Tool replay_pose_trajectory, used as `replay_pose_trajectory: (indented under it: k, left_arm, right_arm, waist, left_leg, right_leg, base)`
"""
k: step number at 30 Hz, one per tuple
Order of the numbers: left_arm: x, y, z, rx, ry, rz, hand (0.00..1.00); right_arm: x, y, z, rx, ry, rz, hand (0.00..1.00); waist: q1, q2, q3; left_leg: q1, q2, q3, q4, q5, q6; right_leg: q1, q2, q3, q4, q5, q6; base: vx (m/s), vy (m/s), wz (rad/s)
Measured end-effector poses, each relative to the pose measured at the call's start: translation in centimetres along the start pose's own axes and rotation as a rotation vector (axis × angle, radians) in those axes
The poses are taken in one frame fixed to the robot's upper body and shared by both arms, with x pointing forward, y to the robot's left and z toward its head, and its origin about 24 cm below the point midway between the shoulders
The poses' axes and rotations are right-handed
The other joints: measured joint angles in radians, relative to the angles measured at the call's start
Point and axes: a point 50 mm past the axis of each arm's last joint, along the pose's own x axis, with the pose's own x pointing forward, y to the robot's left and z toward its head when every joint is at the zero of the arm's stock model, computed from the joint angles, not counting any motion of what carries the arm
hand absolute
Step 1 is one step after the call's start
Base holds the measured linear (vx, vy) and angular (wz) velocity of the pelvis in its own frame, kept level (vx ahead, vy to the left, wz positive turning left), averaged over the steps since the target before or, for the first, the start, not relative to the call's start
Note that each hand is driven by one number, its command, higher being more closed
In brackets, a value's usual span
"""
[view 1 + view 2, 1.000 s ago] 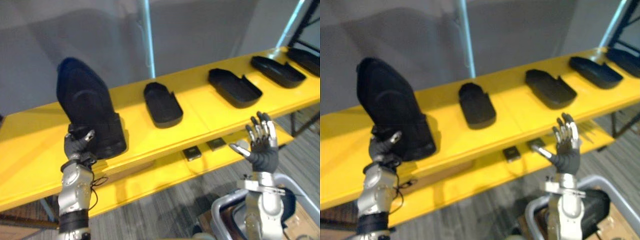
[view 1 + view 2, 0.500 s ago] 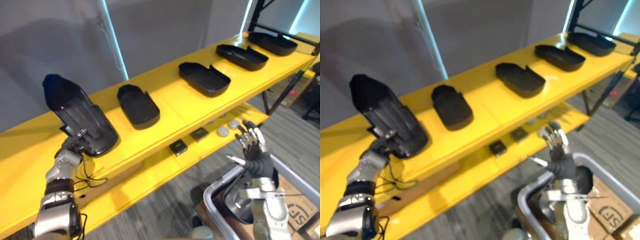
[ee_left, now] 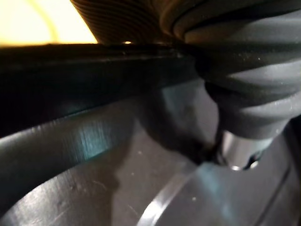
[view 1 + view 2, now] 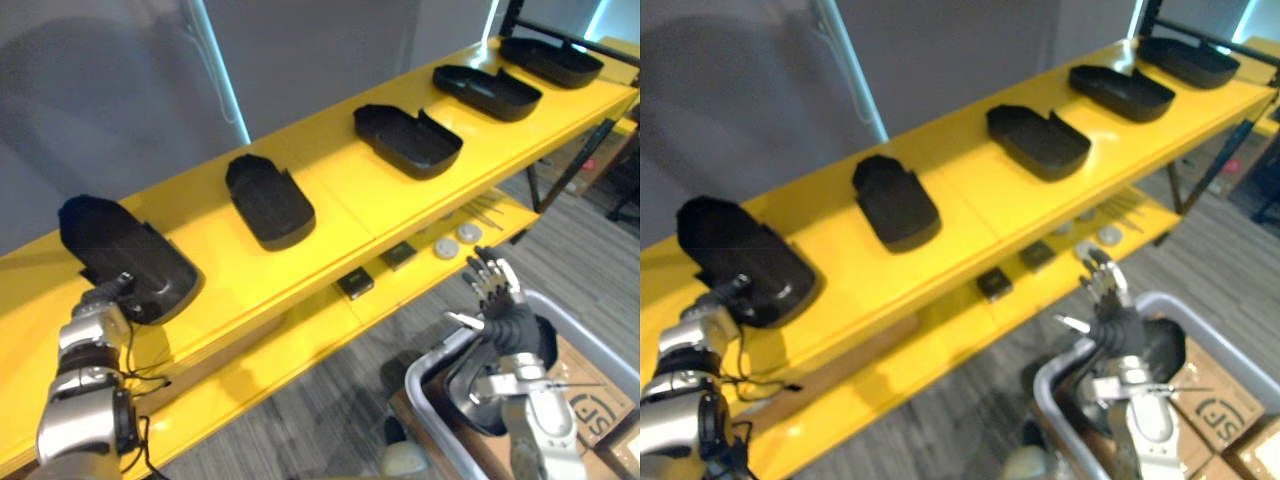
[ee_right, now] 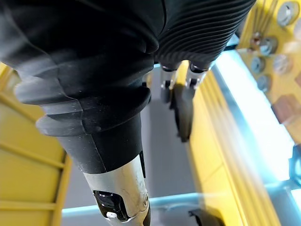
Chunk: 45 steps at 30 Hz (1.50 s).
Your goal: Walk over and take plastic housings, then place them on the shelf
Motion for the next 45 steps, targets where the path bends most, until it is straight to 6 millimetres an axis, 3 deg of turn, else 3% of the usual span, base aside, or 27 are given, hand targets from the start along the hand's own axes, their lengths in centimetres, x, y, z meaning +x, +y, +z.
replay_pose_trajectory:
  k: [3,8,13,22,45]
  left_arm:
    - [0.1,1.3,1.0,0.054,-0.016,0.018,1.00]
    - [0.1,1.7,2.3,0.127,-0.051,0.009,1.00]
    - [0.1,2.0,2.5,0.232,-0.052,-0.018,1.00]
    - [0.4,1.8,1.4,0.280,0.003,-0.129,1.00]
    - [0.7,3.5,0.2,0.161,0.084,-0.011,1.00]
  right_arm:
    - [0.0,0.3,-0.1,0.028,0.002,0.013,0.00]
    - [0.1,0.3,-0.1,0.023,0.002,0.024,0.00]
    - [0.1,0.3,0.0,0.033,0.002,0.047,0.00]
    - [-0.1,0.1,0.0,0.034,0.015,0.071,0.00]
    - [-0.1,-0.2,0.1,0.029,0.030,0.096,0.00]
  waist:
    - [-0.001,0.005,0.012]
    - [-0.003,0.007,0.013]
    - [-0.025,0.014,0.016]
    - [-0.043,0.027,0.028]
    - [-0.068,0.039,0.076]
  left_leg:
    - [-0.002,0.000,0.000,0.000,0.000,0.000]
    - [-0.018,0.000,0.002,0.005,0.000,0.000]
    - [-0.015,0.000,0.003,0.009,0.000,0.000]
    - [-0.017,0.001,0.024,0.030,-0.007,0.009]
    - [-0.036,-0.004,0.031,0.047,-0.012,0.016]
  right_leg:
    - [-0.004,0.000,0.002,0.001,0.000,0.000]
    - [-0.032,0.001,0.007,0.021,-0.003,-0.002]
    - [-0.038,0.002,0.019,0.037,-0.009,-0.002]
    - [-0.072,0.004,0.056,0.076,-0.017,-0.002]
    - [-0.107,0.000,0.070,0.110,-0.022,0.003]
  base:
    - [0.00,0.000,0.00]
    - [0.00,-0.004,-0.01]
    - [-0.01,-0.008,-0.03]
    - [-0.04,-0.017,-0.11]
    - [-0.01,0.000,-0.01]
